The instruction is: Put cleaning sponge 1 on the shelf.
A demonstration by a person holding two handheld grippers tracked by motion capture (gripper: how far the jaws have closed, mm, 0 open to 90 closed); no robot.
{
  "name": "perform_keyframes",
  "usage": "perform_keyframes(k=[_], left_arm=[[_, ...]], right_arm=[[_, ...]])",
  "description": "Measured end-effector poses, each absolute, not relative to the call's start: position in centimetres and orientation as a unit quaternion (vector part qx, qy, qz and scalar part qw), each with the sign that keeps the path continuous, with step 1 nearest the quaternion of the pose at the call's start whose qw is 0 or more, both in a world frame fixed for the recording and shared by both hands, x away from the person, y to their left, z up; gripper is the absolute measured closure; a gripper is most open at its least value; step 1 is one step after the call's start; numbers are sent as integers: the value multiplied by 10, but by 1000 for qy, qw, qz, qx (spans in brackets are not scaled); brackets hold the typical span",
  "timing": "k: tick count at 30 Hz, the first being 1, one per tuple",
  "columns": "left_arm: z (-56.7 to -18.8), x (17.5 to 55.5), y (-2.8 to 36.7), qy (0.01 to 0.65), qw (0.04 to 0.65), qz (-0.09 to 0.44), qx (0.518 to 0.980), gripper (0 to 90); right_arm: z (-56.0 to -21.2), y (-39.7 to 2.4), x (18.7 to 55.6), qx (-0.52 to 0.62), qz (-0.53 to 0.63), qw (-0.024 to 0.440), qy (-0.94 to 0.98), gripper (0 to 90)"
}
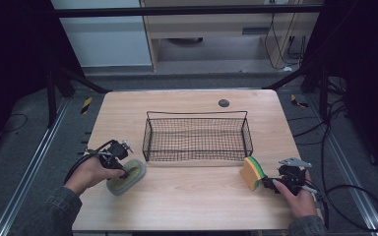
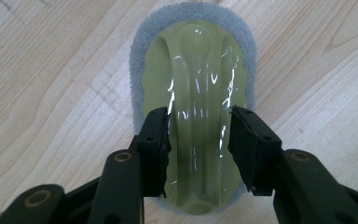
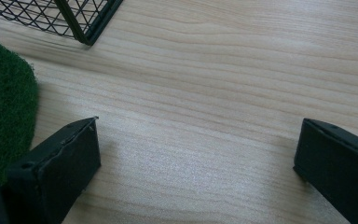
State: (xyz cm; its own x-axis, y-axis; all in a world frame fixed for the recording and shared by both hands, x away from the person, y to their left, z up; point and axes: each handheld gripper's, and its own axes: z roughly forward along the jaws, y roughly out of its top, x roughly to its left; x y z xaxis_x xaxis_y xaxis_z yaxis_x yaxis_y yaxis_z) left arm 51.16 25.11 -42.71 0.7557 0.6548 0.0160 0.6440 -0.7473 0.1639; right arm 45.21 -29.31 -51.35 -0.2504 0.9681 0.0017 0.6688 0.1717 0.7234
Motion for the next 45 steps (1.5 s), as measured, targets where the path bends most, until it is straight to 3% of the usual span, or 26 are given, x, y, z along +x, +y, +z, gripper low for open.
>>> perform_keyframes(k=[8, 25, 31, 45], left_arm=[[-426, 513, 249, 339, 69, 38, 938, 707], [-368, 495, 259, 269, 113, 102, 951, 708], [-346, 497, 248, 228, 110, 153, 955, 708], [-332, 503, 223, 179, 107, 211, 955, 709]], right_arm=[[-513, -293, 452, 563, 312, 239, 727, 5], [-513, -293, 452, 563, 312, 239, 727, 5], [-513, -293, 452, 563, 312, 239, 727, 5], [-514, -293, 452, 562, 311, 240, 728, 5]])
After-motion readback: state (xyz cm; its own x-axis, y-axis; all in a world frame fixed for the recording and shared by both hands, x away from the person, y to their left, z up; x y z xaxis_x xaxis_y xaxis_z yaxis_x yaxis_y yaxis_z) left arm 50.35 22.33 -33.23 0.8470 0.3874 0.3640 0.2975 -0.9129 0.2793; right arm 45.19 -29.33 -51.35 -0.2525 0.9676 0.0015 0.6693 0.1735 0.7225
